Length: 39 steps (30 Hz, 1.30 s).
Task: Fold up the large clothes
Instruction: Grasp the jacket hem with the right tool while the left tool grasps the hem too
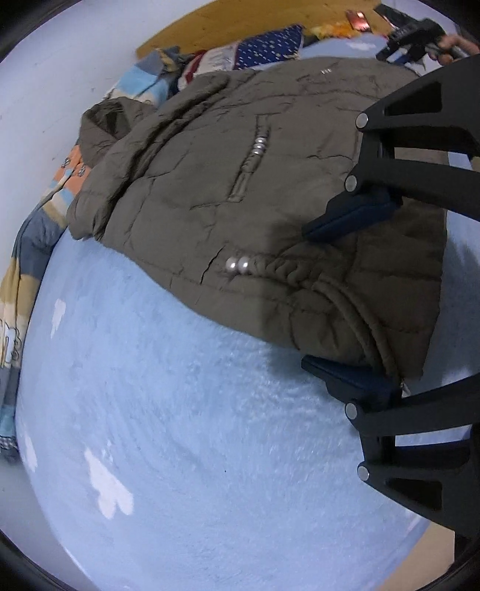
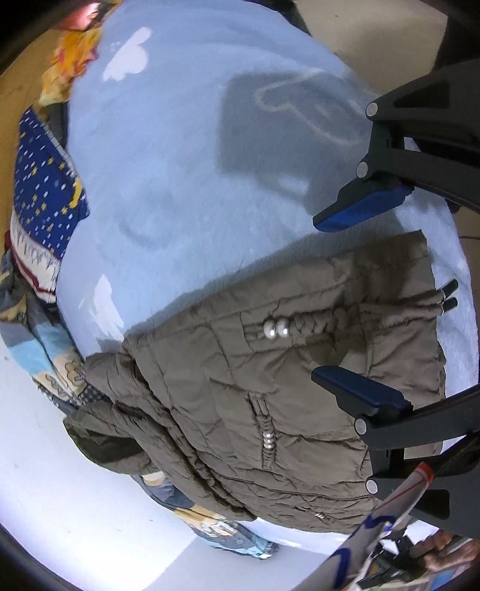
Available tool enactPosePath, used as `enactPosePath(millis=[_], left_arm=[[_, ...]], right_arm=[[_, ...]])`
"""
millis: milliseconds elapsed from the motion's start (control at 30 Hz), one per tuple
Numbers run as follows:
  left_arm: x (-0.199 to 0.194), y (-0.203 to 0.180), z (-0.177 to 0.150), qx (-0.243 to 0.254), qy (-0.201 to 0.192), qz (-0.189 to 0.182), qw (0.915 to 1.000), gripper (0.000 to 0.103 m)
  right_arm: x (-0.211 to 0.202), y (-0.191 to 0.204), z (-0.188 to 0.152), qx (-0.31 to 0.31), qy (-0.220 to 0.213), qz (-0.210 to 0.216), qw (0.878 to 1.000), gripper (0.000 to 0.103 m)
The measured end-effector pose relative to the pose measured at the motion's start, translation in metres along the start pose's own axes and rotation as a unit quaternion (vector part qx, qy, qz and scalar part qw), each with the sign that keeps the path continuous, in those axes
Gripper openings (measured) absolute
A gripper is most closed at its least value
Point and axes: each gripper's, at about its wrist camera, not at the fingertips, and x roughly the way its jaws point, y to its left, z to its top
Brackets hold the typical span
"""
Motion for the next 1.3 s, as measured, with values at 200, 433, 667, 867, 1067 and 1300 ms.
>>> enactPosePath(millis=[200,433,667,867,1067,1300], left_arm=[[0.001,-0.006,-0.005,0.017,-0.001,0.003,0.9999,0.059],[-0.001,-0.020,-0.021,0.045,0.015,-0.020,0.9987,0.053],[-0.005,-0.038,-0.048,0.080,0.033,-0.039,0.9955,0.053],[-0.024,-0.034,-0.034,0.076,-0.025,-0.002,0.9968,0.051],[-0.058,-0.050,-0.021,0.098,-0.122,0.039,0.9869,0.051],[-0.037,-0.116,-0.021,0.182,-0.115,0.035,0.9759,0.055]], right_arm=[[0.019,-0.008,-0.010,0.040,0.049,0.067,0.996,0.054],[0.007,0.009,-0.008,-0.021,0.016,-0.005,1.000,0.020],[-0.009,0.015,-0.001,-0.058,-0.032,-0.103,0.992,0.019],[-0.008,0.019,-0.002,-0.056,-0.032,-0.116,0.991,0.023],[-0.029,0.022,0.001,-0.048,-0.081,-0.139,0.986,0.047],[-0.051,0.070,0.002,-0.103,-0.175,-0.099,0.974,0.051]])
